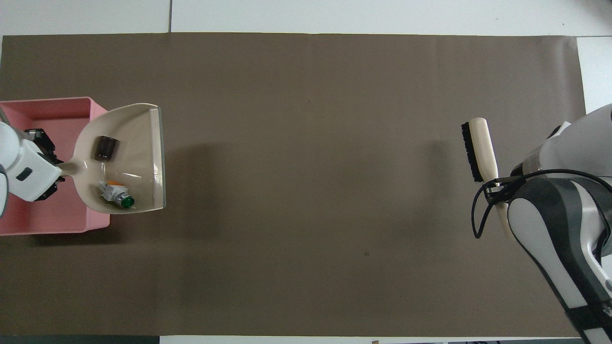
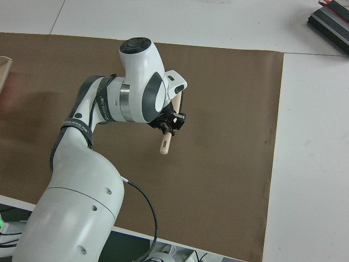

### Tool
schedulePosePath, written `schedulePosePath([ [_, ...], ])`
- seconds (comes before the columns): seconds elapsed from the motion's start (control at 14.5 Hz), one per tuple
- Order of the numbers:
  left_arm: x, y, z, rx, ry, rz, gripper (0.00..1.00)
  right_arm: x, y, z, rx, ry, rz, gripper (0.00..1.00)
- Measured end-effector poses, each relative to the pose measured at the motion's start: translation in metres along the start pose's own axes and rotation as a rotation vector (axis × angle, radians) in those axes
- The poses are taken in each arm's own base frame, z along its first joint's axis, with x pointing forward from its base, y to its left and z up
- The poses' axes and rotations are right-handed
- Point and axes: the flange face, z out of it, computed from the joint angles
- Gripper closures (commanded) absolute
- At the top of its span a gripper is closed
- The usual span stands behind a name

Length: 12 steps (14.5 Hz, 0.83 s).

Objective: Clean e-waste and dump in bin
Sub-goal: 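Carry the dustpan to the pink bin while the right gripper withdraws, then tip the dustpan over the pink bin with the left gripper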

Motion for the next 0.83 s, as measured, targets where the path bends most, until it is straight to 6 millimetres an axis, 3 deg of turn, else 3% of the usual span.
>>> schedulePosePath([
  [0.14, -0.053, -0.009, -0.011, 0.027, 0.016, -0.017, 1.0, -0.007, 0.053, 0.037, 0.004, 0.038, -0.025, 1.0],
  [0.34, -0.118, -0.021, -0.017, 0.048, 0.001, -0.023, 1.0, -0.022, 0.101, 0.074, 0.015, 0.062, -0.03, 1.0],
  [0.55, -0.163, -0.029, -0.012, 0.067, -0.136, 0.015, 1.0, -0.027, 0.121, 0.092, 0.017, 0.088, -0.01, 1.0],
  [0.83, -0.184, -0.036, -0.008, 0.088, -0.314, 0.086, 1.0, -0.031, 0.122, 0.103, 0.02, 0.086, -0.004, 0.97],
])
